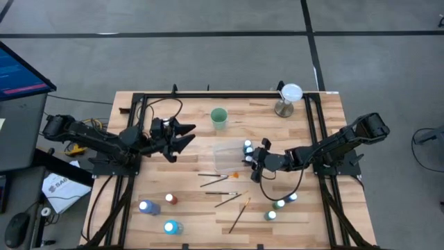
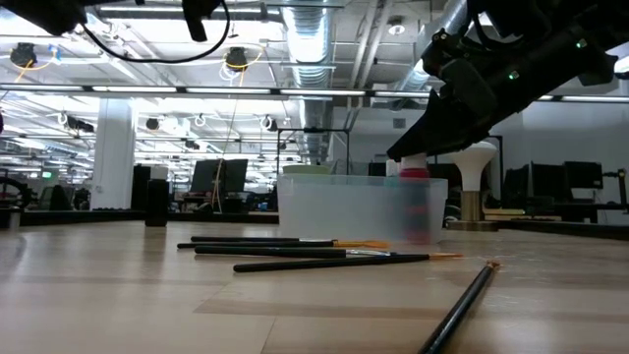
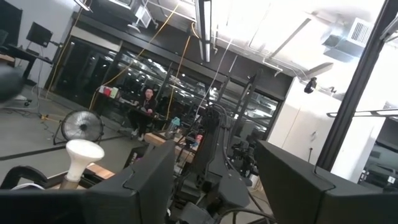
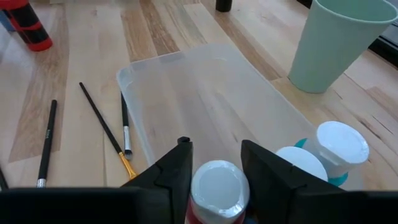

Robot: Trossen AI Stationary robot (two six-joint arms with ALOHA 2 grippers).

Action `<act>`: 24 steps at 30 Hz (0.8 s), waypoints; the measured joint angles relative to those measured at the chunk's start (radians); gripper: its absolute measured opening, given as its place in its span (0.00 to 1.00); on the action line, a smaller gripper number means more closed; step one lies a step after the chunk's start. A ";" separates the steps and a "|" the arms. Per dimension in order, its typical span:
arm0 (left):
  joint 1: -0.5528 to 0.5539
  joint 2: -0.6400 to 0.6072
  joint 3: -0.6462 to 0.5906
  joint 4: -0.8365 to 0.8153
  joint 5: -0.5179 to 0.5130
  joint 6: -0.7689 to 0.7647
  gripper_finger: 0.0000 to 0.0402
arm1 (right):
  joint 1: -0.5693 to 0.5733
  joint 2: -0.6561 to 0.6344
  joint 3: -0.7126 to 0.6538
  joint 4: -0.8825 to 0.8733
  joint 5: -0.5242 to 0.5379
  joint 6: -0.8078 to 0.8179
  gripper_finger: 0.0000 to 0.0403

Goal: Pick & Place Paint Supplies
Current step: Put the red paint bottle into the transparent bin

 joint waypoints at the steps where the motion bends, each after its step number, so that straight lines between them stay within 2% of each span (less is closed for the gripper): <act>1: 0.002 0.000 0.000 0.000 0.000 0.000 0.54 | 0.000 0.000 0.000 0.000 0.000 0.000 0.32; 12: 0.035 0.000 0.000 0.000 0.000 0.000 0.54 | 0.000 0.000 0.000 -0.001 0.000 -0.003 0.32; 24: 0.039 0.000 0.000 0.000 0.000 0.000 0.54 | -0.003 0.000 0.000 -0.011 0.000 -0.025 0.44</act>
